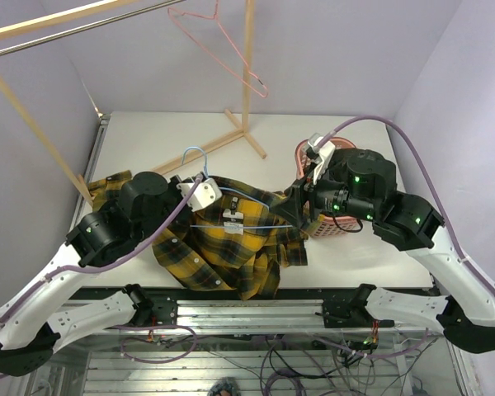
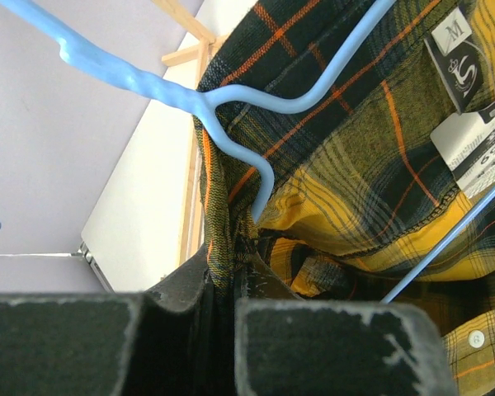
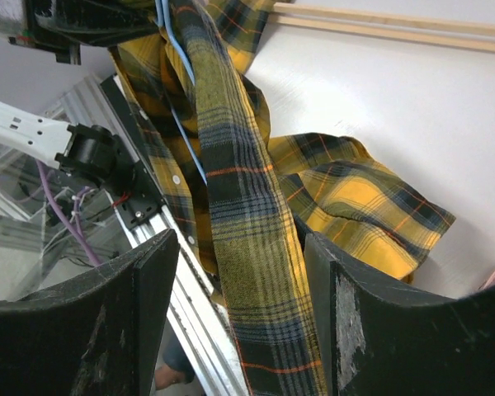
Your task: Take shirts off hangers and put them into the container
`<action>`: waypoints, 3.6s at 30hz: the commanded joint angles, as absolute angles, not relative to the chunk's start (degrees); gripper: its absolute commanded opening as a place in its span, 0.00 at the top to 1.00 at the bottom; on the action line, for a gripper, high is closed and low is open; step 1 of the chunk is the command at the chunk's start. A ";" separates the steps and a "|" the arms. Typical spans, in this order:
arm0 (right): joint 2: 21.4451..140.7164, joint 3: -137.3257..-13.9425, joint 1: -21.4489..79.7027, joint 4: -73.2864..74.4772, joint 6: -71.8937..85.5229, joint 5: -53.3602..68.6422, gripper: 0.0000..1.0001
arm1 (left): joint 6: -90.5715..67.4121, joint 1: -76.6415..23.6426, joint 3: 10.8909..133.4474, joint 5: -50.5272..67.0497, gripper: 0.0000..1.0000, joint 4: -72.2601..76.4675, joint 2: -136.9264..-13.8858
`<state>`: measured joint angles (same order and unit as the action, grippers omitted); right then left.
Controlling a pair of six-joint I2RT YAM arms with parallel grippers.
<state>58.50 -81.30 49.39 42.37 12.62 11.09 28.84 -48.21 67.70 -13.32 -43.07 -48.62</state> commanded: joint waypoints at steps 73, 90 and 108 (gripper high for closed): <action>68.37 -88.39 49.31 52.44 1.14 25.22 1.00 | 25.54 -47.99 67.25 -7.59 0.93 -35.71 -43.84; 67.03 -92.32 49.31 56.09 9.59 -0.34 1.00 | 14.25 -47.99 67.92 -14.45 0.21 -33.67 -54.24; 72.78 -115.36 49.31 63.26 9.96 2.88 1.00 | 6.43 -47.98 56.50 -25.11 0.01 -36.48 -30.48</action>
